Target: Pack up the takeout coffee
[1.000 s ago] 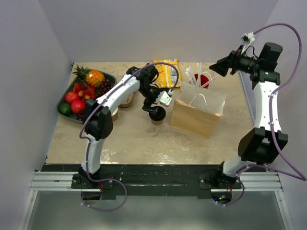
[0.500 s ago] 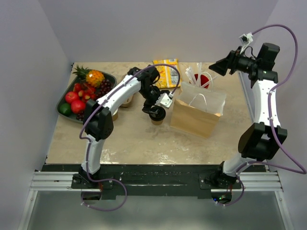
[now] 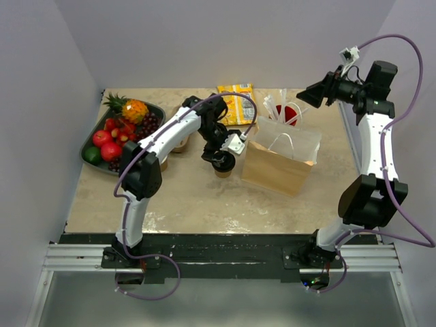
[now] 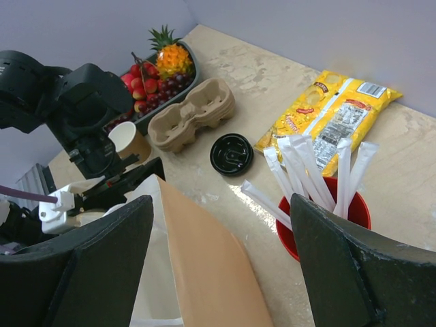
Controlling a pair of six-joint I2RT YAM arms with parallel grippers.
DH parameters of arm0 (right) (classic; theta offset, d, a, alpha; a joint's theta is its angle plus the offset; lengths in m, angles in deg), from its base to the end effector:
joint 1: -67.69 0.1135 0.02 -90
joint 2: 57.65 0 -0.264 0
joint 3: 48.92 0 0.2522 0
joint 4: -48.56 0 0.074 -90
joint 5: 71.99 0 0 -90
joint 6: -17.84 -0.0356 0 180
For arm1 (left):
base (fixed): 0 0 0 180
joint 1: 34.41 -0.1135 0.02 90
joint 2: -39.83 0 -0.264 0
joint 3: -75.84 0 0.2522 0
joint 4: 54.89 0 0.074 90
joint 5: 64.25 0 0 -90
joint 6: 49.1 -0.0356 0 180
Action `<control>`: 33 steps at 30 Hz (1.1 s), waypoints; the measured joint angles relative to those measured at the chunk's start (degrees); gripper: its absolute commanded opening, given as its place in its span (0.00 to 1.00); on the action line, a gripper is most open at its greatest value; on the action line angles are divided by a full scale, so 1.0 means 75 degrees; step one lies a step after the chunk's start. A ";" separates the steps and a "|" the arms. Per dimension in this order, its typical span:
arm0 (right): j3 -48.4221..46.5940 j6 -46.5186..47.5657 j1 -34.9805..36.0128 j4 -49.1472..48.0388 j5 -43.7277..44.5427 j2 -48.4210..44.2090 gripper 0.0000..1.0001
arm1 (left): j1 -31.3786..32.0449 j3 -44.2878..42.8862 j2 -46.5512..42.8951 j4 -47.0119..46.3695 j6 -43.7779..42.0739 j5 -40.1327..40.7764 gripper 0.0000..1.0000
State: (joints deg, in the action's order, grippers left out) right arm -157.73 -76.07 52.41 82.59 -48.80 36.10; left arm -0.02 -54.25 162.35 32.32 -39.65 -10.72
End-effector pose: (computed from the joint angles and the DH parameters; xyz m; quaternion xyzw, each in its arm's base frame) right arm 0.3598 -0.0644 0.4139 -0.2021 0.7233 0.3979 0.5270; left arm 0.3432 -0.2606 0.2684 0.8127 0.4848 -0.2531 0.2011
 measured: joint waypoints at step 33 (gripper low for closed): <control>0.0082 -0.0152 0.0000 -0.0259 -0.0032 0.0000 0.84 | 0.0044 0.0000 0.0192 -0.0003 0.0061 0.0137 0.76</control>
State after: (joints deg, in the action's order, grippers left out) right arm -157.12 -77.20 52.41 80.65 -49.04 36.10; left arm 0.31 -54.25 163.79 32.30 -39.19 -9.69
